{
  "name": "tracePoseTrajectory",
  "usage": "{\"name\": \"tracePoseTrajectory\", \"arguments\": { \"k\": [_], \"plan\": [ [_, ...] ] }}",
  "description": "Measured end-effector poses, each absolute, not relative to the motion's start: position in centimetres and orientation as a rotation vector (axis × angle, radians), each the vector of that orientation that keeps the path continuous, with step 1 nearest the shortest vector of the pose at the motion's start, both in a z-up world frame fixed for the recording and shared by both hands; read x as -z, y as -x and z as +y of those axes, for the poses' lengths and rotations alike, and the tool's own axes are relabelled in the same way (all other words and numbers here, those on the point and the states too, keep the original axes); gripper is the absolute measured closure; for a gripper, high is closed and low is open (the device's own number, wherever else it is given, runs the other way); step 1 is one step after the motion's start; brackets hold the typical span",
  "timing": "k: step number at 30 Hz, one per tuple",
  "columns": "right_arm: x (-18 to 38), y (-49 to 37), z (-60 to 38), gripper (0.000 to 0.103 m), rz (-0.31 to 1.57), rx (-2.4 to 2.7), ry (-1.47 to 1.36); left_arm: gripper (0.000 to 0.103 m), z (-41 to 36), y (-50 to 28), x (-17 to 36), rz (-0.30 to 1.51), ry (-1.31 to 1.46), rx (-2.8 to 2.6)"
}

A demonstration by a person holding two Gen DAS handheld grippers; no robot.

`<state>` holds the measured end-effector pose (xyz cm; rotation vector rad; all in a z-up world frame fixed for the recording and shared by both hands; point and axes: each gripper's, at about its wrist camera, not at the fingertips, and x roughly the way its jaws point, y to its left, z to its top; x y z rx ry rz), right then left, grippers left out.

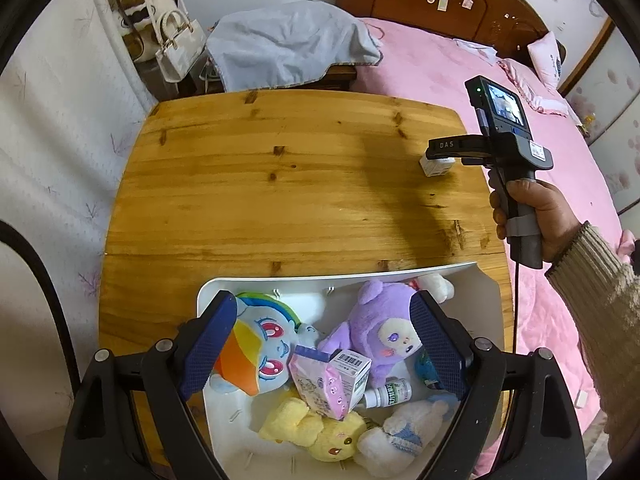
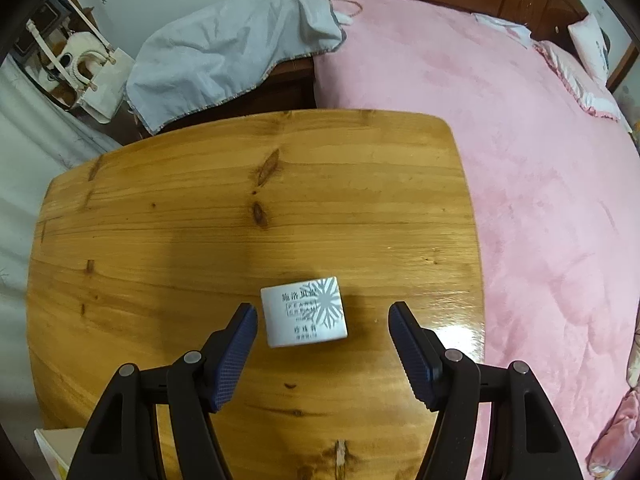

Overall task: Organize objects
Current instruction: 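Reach the right gripper forward to the small white cream box, then close the right gripper on the white cream box, then carry the cream box back over the tray with the right gripper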

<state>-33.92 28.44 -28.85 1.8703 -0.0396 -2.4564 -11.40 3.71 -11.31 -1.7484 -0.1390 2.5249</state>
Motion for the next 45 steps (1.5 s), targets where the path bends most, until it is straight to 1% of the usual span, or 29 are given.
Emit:
{"name": "tracePoseTrajectory", "arguments": {
  "k": [2,3,4,5,6,7,10,14,23,30,37,45],
  "plan": [
    [29.4,34.1,28.1,0.034,-0.025,2.449,-1.881,0.013,3.6,11.5,11.4,-0.141,1.754,-2.523],
    [29.6,34.1,27.9,0.036,-0.018,2.447,-1.882,0.013,3.6,11.5,11.4,-0.142,1.755,-2.522],
    [29.7,34.0,27.8,0.044,-0.023,2.445,-1.876,0.013,3.6,11.6,11.4,-0.142,1.755,-2.522],
    [29.8,34.1,27.8,0.049,-0.03,2.436,-1.877,0.013,3.6,11.6,11.4,-0.143,1.755,-2.522],
    [30.0,34.0,27.8,0.057,-0.042,2.42,-1.883,0.013,3.6,11.7,11.5,-0.144,1.756,-2.522],
    [30.1,34.1,27.8,0.06,-0.045,2.415,-1.887,0.013,3.6,11.7,11.5,-0.143,1.757,-2.522],
    [29.9,33.7,27.8,0.061,-0.047,2.426,-1.875,0.013,3.6,11.8,11.5,-0.146,1.758,-2.518],
    [29.2,33.3,28.1,0.061,-0.096,2.427,-1.862,0.013,3.9,11.8,11.4,-0.139,1.755,-2.515],
    [24.1,29.9,28.5,0.062,-0.159,2.477,-1.751,0.013,5.3,11.2,10.3,-0.125,1.718,-2.518],
    [17.8,24.5,28.0,0.062,-0.186,2.503,-1.626,0.013,6.4,10.2,9.0,-0.102,1.669,-2.537],
    [13.1,18.8,27.0,0.062,-0.167,2.512,-1.508,0.013,6.8,8.7,7.7,-0.105,1.627,-2.577],
    [9.8,12.4,26.1,0.061,-0.139,2.506,-1.423,0.013,6.5,6.9,6.3,-0.122,1.587,-2.64]
  ]
}}
